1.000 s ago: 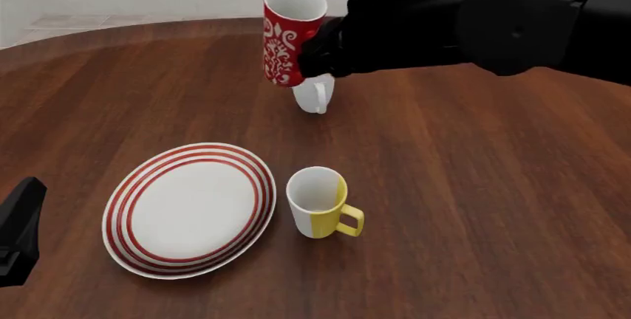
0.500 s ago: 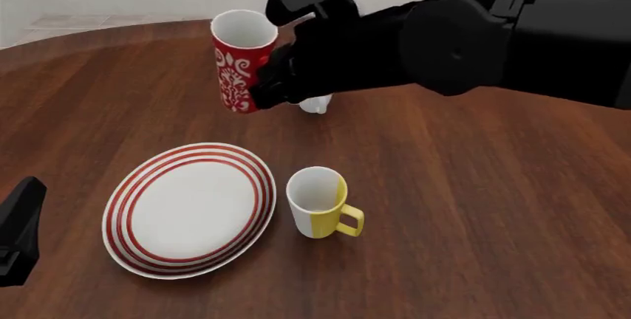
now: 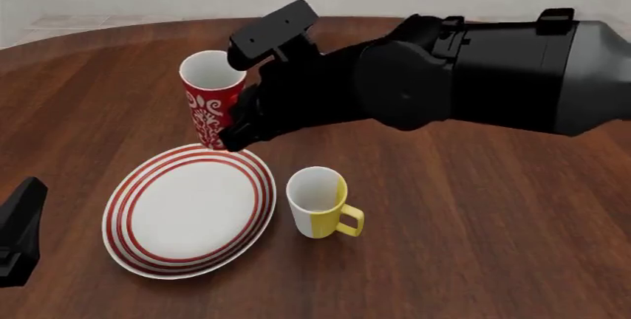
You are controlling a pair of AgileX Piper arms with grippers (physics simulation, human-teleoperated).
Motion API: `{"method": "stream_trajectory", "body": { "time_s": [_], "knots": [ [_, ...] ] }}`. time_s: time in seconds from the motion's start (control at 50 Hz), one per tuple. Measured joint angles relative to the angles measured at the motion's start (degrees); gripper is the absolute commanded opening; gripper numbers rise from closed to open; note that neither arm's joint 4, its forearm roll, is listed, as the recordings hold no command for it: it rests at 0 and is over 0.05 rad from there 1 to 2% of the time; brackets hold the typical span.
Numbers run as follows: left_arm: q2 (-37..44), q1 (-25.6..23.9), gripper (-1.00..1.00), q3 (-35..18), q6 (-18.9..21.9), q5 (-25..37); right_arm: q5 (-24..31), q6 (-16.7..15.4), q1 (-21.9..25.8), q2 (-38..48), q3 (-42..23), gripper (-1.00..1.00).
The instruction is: Pick up the red mug and put it on the plate
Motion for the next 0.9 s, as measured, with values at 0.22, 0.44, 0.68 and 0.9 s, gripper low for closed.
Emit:
{"method": "stream_trajectory", "body": {
  "time_s": [0.22,0.44,0.68,0.9],
  "knots": [
    [-0.04,0.02,1.0,0.03,0.06,-0.1,-0.41,0.14,1.29,1.11,0.39,-1.0],
    [-0.07,0.06,1.0,0.02,0.04,-0.14,-0.98,0.38,2.43,2.11,0.95,-1.0],
    [-0.09,-0.07,1.0,-0.01,0.07,-0.21,-1.64,0.89,3.72,3.77,1.17,-1.0],
    [-0.11,-0.11,1.0,-0.08,-0.02,-0.28,-1.81,1.06,4.89,5.44,0.73,-1.0]
  ]
}}
